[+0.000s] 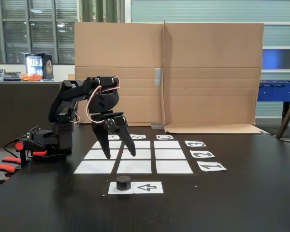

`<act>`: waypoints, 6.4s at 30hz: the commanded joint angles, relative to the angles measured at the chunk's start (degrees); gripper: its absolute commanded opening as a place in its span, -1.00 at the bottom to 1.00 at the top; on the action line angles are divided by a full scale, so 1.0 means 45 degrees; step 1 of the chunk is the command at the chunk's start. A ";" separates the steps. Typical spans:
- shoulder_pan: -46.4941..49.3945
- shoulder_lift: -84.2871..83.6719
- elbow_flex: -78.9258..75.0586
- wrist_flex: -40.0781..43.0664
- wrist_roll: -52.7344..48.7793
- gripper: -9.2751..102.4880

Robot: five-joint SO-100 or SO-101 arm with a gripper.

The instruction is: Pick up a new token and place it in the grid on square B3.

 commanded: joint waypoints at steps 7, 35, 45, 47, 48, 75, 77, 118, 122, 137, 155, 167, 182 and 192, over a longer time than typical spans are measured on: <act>-0.0156 -0.1094 -0.1445 0.0117 0.0645 -0.11; -0.0391 -0.4766 -0.3887 0.0176 0.1523 -0.78; -0.0391 -0.4883 -0.3887 0.0254 0.1465 -0.85; -0.0293 -0.4727 -0.4004 0.0273 0.1465 -0.85; -0.0234 -0.4590 -0.4062 0.0273 0.1465 -0.85; -0.1309 0.2676 0.0137 0.0547 0.1328 -0.85; -0.1777 0.2715 0.0430 0.0547 0.1406 -0.85; -1.4043 0.1465 0.2422 0.0078 0.6074 -0.85; -1.4746 0.1074 0.2422 -0.0059 0.6328 -0.85; -1.5762 -0.0371 0.2422 -0.0391 0.6816 -0.84; -1.6328 -0.2422 0.2070 -0.0684 0.6973 -0.46; -1.6309 -0.2344 0.2070 -0.0645 0.6973 -0.14; -1.5645 -0.0371 -0.0254 0.0371 0.6484 0.05; -1.4902 0.1445 -0.0352 0.0488 0.5898 0.05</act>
